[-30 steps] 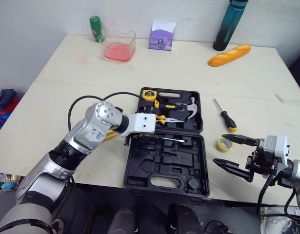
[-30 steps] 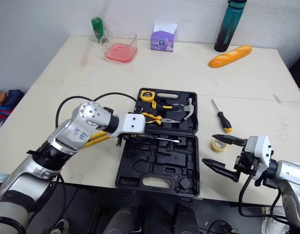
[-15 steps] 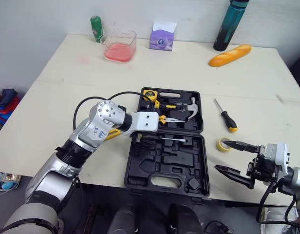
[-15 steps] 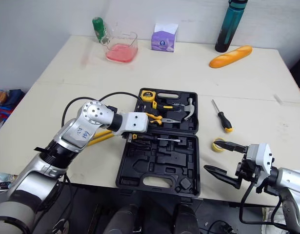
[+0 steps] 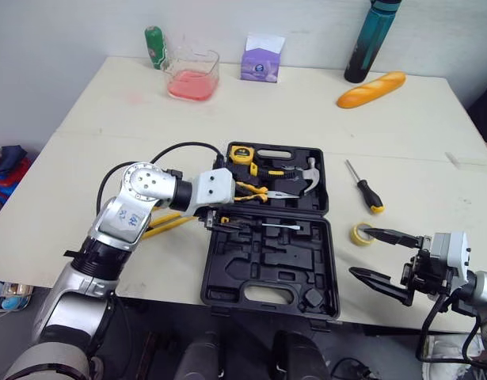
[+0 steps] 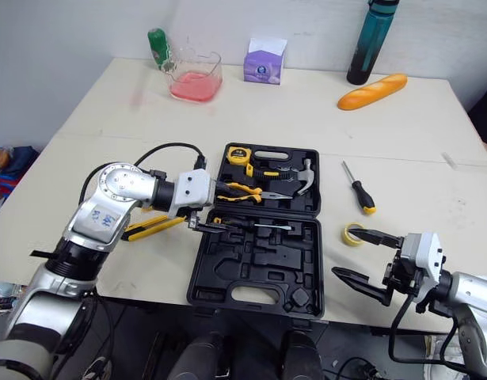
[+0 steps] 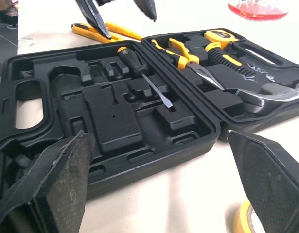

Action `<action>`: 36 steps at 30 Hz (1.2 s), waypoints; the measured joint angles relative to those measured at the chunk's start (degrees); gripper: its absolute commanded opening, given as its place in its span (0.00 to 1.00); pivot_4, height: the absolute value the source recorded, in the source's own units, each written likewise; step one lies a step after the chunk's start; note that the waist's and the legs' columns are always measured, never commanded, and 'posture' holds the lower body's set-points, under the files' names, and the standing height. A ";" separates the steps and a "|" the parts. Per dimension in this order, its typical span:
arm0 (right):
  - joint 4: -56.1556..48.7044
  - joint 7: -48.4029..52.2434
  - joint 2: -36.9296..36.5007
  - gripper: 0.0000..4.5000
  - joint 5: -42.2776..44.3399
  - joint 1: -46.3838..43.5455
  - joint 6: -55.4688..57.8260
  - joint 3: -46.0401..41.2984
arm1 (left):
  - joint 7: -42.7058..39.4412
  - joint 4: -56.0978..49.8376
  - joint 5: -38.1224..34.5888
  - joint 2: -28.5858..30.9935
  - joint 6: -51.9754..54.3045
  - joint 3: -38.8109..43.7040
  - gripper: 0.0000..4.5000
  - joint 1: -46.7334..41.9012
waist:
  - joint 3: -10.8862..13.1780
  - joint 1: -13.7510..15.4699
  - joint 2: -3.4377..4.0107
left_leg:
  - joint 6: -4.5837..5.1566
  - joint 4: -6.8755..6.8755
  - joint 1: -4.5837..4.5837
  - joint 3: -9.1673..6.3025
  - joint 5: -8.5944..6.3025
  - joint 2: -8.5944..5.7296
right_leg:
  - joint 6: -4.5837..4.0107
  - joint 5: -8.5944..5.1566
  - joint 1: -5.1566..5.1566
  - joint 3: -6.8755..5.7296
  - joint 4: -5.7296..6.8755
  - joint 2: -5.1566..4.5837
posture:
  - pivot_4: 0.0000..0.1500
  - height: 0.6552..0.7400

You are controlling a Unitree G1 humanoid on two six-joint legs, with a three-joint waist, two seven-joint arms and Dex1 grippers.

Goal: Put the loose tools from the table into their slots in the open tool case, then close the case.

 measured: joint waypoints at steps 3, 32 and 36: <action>0.67 -0.28 0.15 1.00 0.00 -0.12 -0.08 -0.10 | 1.14 -0.72 -1.18 -0.46 0.37 1.19 0.85 1.82 | 0.00 0.00 0.00 | 0.00 0.00 0.00 0.00 0.00 0.00 | 0.00 0.00 0.00 0.00 0.00 0.00 | 1.00 1.00; 2.85 -0.34 0.92 1.00 -1.17 -2.48 -1.29 -0.02 | 9.90 4.42 1.44 -8.88 4.48 -2.82 0.02 3.37 | 0.00 0.03 0.00 | 0.00 0.03 0.02 0.00 0.00 -0.01 | 0.00 0.00 0.02 0.00 0.03 -0.01 | 1.00 1.00; 2.84 -0.44 1.25 1.00 -1.22 -1.94 -1.30 -0.02 | 9.92 4.84 1.72 -8.73 4.60 -3.00 0.02 3.22 | -0.01 0.03 0.01 | 0.00 0.04 0.05 0.00 0.00 0.00 | 0.00 0.00 0.05 0.01 0.03 -0.01 | 1.00 1.00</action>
